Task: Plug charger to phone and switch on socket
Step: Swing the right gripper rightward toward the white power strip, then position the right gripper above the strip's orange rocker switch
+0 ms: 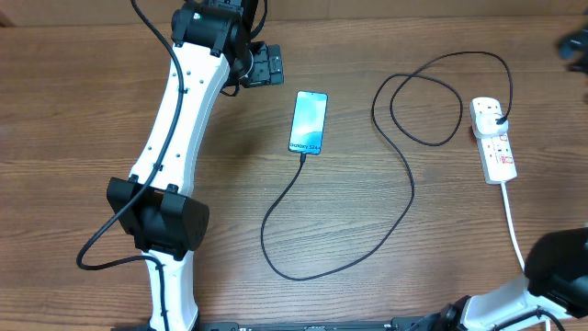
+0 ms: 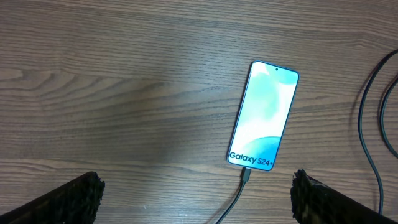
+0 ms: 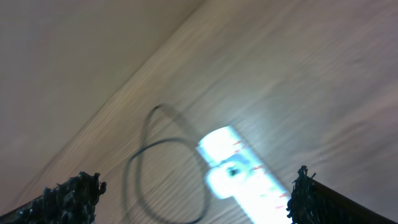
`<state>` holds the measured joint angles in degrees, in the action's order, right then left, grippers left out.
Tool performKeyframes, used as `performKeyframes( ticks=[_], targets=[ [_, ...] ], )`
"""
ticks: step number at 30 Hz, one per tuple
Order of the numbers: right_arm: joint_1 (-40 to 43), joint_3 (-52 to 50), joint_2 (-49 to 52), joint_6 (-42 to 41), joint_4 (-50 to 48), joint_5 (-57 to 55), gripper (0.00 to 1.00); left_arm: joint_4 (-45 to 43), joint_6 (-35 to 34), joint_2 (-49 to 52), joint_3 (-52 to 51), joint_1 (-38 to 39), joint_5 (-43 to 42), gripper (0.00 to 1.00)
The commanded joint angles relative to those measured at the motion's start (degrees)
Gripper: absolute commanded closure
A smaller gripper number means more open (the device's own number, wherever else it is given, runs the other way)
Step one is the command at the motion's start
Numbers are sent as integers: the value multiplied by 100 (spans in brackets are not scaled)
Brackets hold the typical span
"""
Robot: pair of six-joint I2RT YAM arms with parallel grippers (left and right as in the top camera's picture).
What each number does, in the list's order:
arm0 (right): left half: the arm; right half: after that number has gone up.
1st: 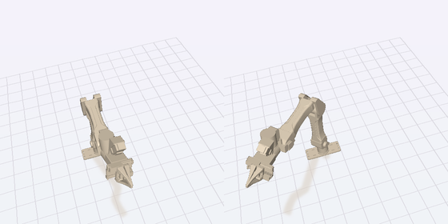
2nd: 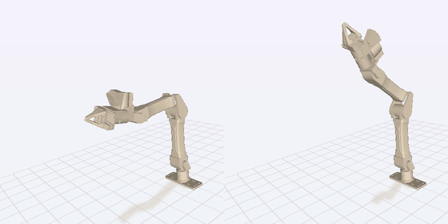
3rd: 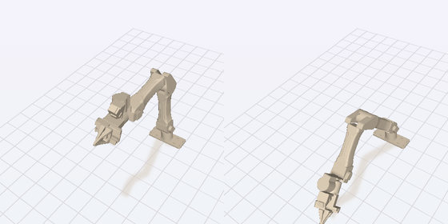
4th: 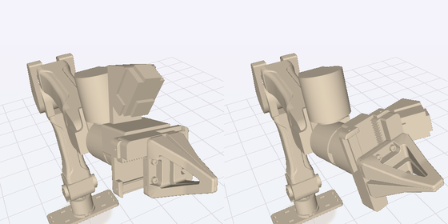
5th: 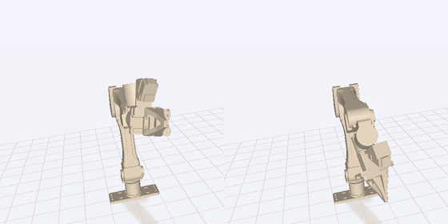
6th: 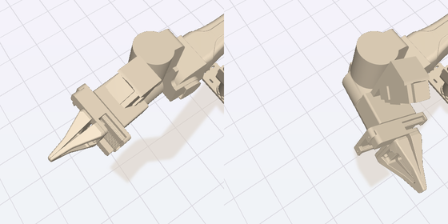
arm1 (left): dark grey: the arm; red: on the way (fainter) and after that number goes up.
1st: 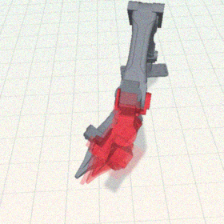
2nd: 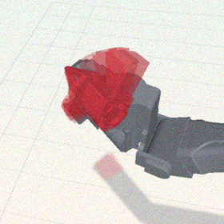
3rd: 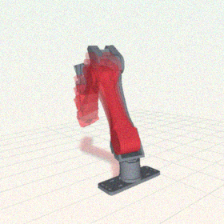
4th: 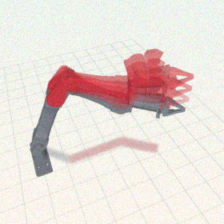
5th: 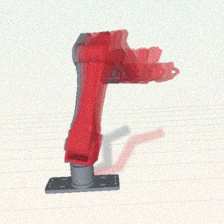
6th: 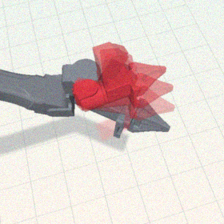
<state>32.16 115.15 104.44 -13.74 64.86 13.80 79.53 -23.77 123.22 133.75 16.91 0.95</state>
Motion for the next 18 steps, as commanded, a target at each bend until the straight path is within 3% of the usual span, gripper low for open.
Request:
performKeyframes(
  ticks=[1, 6, 12, 18],
  targets=[
    [466, -240, -17, 227, -122, 105, 0, -4, 63, 52, -11, 48, 74, 0],
    [824, -1023, 66, 245, -409, 409, 0, -2, 63, 52, -11, 48, 74, 0],
    [796, -2452, 125, 1239, -1366, 2273, 0, -4, 63, 52, -11, 48, 74, 0],
    [728, -3311, 125, 1235, -2055, 2317, 0, -4, 63, 52, -9, 48, 74, 0]
  ],
)
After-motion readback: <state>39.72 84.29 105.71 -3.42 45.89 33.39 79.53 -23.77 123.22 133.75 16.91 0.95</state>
